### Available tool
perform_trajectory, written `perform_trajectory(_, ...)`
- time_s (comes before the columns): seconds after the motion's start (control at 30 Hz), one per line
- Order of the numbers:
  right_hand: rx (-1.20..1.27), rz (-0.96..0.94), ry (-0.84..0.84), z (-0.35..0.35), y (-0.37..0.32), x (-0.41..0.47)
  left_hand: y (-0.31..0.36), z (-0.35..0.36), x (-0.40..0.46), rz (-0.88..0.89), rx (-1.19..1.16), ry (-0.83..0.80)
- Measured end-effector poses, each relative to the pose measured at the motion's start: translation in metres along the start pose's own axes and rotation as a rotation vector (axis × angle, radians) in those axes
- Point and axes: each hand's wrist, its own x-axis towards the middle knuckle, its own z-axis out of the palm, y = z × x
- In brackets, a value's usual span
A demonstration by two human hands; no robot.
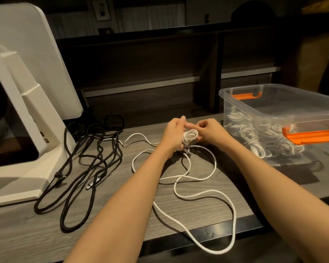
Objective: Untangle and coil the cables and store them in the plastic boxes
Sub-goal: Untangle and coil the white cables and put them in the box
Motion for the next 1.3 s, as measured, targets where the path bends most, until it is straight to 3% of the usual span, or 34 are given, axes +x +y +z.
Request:
perform_trajectory(0.2,-0.118,-0.164,-0.134,0.001,-0.005,-0.005,0.003,-0.002,0.005,-0.045,-0.243,0.178)
perform_trajectory(0.37,-0.321,-0.213,-0.343,-0.001,-0.011,-0.007,-0.005,-0.004,0.01,0.022,-0.095,0.424)
perform_trajectory(0.53,-0.388,-0.289,-0.312,0.004,-0.018,-0.01,-0.01,-0.007,0.007,0.153,0.112,0.516)
perform_trajectory(0.73,-0.364,-0.266,-0.332,0.003,-0.025,-0.015,-0.011,-0.01,0.004,0.239,0.335,0.467)
perform_trajectory(0.83,-0.49,-0.357,-0.319,0.004,-0.026,-0.016,-0.014,-0.012,0.005,0.21,0.448,0.398)
perform_trajectory(1.13,-0.796,-0.507,-0.145,0.007,-0.024,-0.017,-0.013,-0.019,0.01,0.14,0.448,0.21)
perform_trajectory(1.3,-0.464,-0.402,-0.21,0.002,-0.022,-0.015,-0.008,-0.021,0.002,0.096,0.367,0.045)
